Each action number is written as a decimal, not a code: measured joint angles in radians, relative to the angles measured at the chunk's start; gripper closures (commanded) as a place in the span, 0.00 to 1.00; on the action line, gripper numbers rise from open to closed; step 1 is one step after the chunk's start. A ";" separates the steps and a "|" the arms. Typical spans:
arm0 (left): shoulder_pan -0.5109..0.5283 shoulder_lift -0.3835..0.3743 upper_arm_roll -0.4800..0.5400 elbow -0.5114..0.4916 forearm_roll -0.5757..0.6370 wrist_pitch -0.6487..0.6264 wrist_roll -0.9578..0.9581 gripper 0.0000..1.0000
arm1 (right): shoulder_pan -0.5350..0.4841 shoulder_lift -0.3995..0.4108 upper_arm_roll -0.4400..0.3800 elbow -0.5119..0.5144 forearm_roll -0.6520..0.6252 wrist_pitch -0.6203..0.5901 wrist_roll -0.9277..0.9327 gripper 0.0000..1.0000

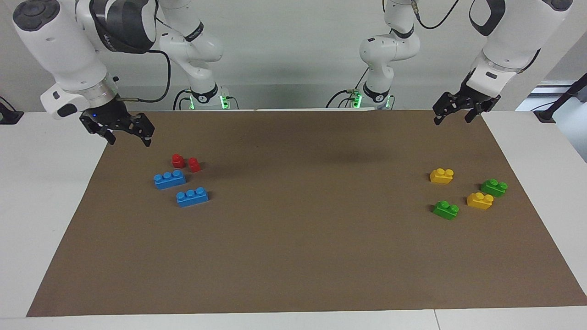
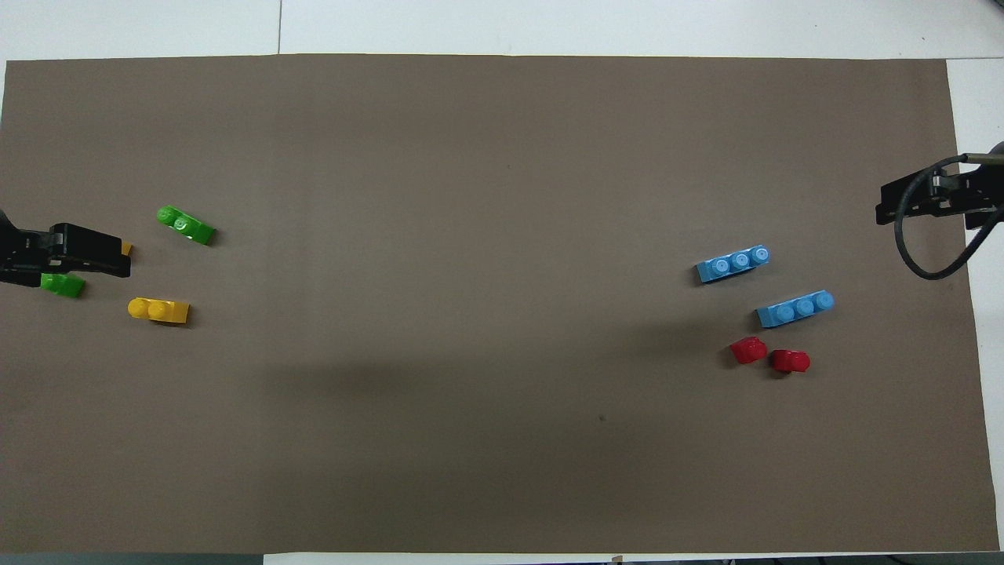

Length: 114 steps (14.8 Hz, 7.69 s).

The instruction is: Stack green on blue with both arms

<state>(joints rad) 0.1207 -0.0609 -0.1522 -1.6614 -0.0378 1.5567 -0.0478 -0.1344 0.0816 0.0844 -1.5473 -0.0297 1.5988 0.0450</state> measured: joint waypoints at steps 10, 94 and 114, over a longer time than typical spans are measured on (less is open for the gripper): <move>0.000 0.000 0.000 0.000 0.000 -0.003 0.000 0.00 | 0.000 0.000 0.000 0.000 0.000 0.000 0.000 0.00; 0.095 0.479 0.008 -0.146 0.080 0.718 -0.978 1.00 | -0.037 0.238 -0.002 -0.321 0.483 0.463 1.026 1.00; -0.266 0.157 -0.010 -0.130 0.042 0.316 -1.709 1.00 | 0.555 0.170 0.010 -0.370 0.487 0.747 1.706 1.00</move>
<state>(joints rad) -0.1456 0.0964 -0.1618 -1.7915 0.0040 1.8726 -1.7568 0.4205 0.2519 0.0941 -1.9171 0.4570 2.3457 1.7511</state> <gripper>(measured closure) 0.661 0.661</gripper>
